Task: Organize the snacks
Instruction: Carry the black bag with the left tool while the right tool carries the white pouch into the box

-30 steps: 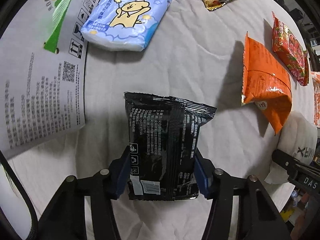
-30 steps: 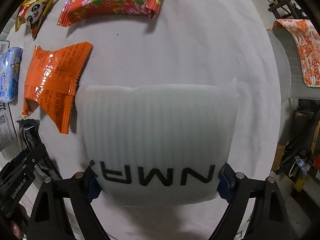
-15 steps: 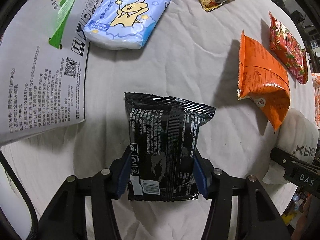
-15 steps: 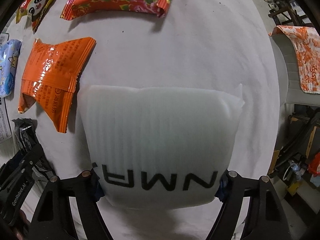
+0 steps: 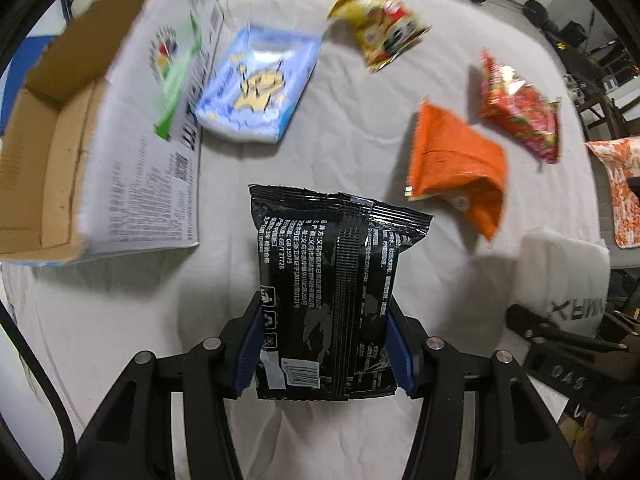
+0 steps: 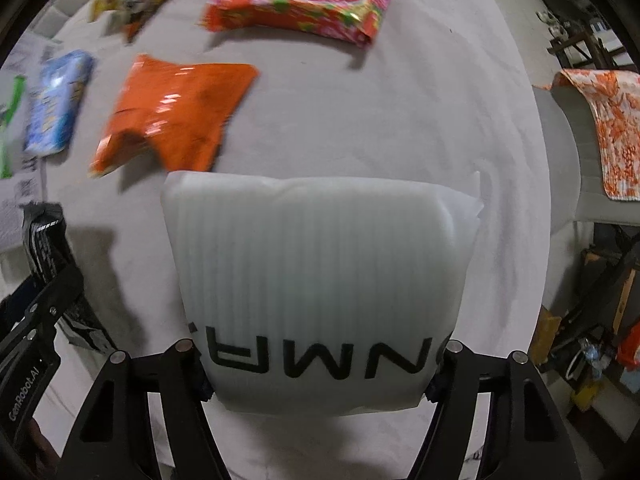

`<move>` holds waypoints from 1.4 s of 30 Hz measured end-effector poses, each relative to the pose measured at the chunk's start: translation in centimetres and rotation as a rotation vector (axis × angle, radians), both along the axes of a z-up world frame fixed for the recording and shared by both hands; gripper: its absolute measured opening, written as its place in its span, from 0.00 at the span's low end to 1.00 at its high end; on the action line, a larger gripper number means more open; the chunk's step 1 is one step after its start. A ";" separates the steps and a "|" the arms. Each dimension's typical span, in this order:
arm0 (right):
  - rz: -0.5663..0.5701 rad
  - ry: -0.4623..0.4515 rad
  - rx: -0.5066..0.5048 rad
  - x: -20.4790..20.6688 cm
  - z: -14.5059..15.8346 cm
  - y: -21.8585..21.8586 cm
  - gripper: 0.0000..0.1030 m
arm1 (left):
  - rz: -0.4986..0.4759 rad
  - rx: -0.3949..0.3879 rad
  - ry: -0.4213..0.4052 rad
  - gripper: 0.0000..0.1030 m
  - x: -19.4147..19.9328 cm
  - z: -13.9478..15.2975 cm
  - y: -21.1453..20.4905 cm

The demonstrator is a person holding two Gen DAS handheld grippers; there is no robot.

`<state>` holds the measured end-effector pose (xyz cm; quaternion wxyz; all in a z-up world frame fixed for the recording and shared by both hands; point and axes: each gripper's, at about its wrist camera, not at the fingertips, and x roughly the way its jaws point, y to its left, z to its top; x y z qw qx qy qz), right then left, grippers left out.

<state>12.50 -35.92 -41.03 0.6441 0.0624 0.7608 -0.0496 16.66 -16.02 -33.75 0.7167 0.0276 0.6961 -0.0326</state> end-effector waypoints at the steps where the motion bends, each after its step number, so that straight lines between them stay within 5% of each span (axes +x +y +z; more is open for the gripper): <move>1: 0.008 -0.011 0.006 -0.4 0.6 0.3 0.72 | -0.003 -0.007 -0.011 0.50 -0.3 0.8 -0.1; 11: 0.113 -0.181 -0.003 -3.9 9.6 4.0 0.72 | -0.002 -0.063 -0.140 0.50 -2.4 10.8 1.8; 18: 0.136 -0.287 0.026 0.0 19.5 7.0 0.72 | 0.000 -0.122 -0.228 0.50 -1.4 16.0 5.3; 26: 0.143 -0.358 0.094 4.6 24.0 15.0 0.72 | 0.005 -0.181 -0.295 0.50 2.7 20.6 12.7; 34: 0.161 -0.336 0.182 12.2 22.9 24.7 0.72 | 0.061 -0.167 -0.249 0.50 9.8 18.4 22.6; 42: 0.188 -0.242 0.213 19.3 15.8 32.9 0.72 | 0.113 -0.201 -0.125 0.50 16.9 11.6 29.1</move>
